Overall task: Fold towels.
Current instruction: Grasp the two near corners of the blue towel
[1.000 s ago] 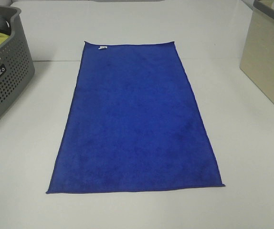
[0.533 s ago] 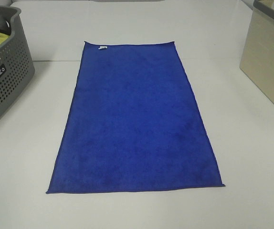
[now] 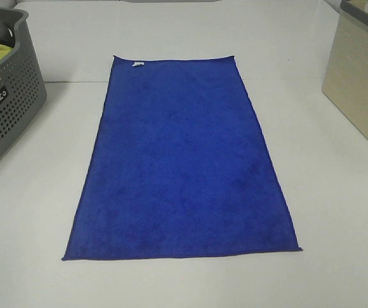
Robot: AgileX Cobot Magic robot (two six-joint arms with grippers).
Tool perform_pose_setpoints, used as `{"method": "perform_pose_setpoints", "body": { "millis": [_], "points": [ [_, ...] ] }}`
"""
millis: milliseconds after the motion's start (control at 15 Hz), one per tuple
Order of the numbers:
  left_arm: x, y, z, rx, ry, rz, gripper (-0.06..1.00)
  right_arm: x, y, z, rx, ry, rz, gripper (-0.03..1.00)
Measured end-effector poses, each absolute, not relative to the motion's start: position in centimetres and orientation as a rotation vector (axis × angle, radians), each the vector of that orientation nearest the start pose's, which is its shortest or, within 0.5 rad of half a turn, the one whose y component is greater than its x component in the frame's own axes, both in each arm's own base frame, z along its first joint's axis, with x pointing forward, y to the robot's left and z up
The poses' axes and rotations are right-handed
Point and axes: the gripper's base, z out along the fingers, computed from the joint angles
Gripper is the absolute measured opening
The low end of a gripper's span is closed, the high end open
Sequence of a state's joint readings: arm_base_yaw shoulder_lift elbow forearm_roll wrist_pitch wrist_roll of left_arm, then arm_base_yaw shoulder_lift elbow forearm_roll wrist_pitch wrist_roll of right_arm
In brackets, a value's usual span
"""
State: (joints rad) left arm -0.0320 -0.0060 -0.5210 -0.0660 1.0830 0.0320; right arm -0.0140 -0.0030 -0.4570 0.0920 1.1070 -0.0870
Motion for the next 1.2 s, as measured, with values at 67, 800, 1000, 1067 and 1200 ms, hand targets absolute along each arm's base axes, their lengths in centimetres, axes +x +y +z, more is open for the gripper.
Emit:
{"method": "perform_pose_setpoints", "body": {
  "millis": [67, 800, 1000, 1067, 1200],
  "points": [
    [-1.0, -0.5, 28.1, 0.070, 2.038, -0.079, 0.62, -0.3, 0.8, 26.2, -0.082, 2.126, 0.052, 0.76],
    [1.5, -0.9, 31.0, 0.026, 1.742, -0.168, 0.62, 2.6, 0.6, 28.4, -0.061, 2.035, 0.046, 0.76],
    [7.9, -1.9, 30.2, -0.123, 1.887, -0.388, 0.62, 7.3, 0.7, 29.7, 0.007, 2.023, 0.116, 0.76],
    [9.5, -2.2, 29.6, -0.173, 1.956, -0.449, 0.62, 8.8, 0.8, 30.0, 0.021, 2.057, 0.134, 0.76],
    [12.8, -2.7, 27.6, -0.232, 2.132, -0.522, 0.62, 11.7, 0.8, 30.4, 0.032, 2.147, 0.142, 0.76]
  ]
}}
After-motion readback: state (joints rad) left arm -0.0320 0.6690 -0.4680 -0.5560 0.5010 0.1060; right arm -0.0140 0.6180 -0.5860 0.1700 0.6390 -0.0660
